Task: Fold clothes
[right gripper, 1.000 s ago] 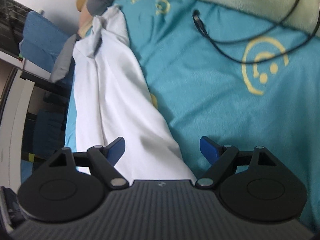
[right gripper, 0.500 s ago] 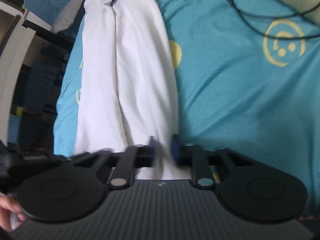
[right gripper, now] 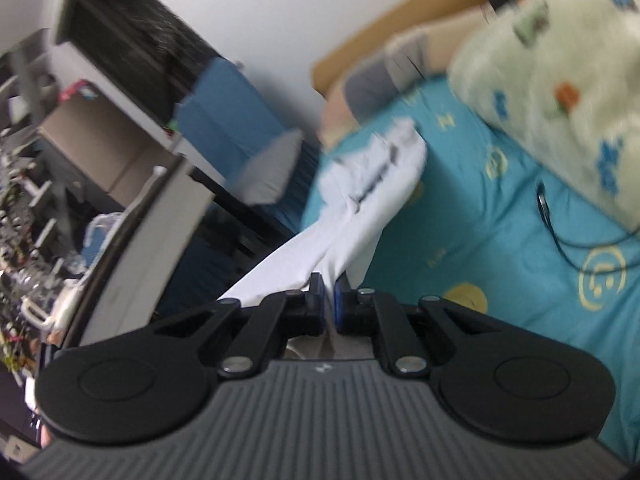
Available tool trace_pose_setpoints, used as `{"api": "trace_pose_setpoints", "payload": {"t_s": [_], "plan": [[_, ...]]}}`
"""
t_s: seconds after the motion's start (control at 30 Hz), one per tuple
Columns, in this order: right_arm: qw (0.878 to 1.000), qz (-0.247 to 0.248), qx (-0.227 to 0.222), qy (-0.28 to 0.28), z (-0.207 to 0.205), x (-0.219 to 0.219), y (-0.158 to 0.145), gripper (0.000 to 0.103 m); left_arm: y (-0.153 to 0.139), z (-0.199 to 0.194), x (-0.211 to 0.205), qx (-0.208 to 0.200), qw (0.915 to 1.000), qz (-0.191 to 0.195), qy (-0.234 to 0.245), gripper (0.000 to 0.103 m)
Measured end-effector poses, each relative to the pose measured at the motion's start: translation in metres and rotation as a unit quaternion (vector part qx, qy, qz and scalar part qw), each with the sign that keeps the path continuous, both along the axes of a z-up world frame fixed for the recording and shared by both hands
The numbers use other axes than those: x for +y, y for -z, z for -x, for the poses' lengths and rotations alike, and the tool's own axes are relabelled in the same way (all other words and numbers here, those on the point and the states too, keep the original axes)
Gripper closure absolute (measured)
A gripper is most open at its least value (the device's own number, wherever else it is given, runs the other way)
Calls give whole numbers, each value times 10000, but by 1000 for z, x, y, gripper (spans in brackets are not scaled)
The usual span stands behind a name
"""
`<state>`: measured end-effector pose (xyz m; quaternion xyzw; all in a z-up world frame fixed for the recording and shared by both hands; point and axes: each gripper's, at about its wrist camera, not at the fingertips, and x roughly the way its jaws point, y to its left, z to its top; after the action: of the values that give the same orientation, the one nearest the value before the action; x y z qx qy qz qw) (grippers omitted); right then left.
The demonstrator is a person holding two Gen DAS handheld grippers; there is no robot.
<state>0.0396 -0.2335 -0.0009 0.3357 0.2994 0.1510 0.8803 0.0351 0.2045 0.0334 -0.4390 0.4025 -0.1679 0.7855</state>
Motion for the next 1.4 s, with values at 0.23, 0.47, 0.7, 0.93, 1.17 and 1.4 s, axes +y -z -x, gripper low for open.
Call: {"api": "trace_pose_setpoints", "payload": {"t_s": [0.23, 0.47, 0.7, 0.93, 1.17, 1.4], "plan": [[9996, 14, -47, -274, 83, -2, 39, 95, 30, 81, 18, 233, 9997, -62, 95, 100], [9990, -376, 133, -180, 80, -9, 59, 95, 45, 54, 7, 128, 9995, -152, 257, 100], [9996, -71, -261, 123, -19, -11, 39, 95, 30, -49, -11, -205, 9969, -753, 1, 100], [9907, 884, -848, 594, -138, 12, 57, 95, 48, -158, -45, -980, 9763, -1910, -277, 100], [9796, 1655, -923, 672, -222, 22, 127, 95, 108, -241, -79, -1243, 9523, -2781, -179, 99], [9751, 2137, -288, 520, -277, 25, 195, 94, 176, -308, -101, -1096, 9324, -3443, -77, 99]]}}
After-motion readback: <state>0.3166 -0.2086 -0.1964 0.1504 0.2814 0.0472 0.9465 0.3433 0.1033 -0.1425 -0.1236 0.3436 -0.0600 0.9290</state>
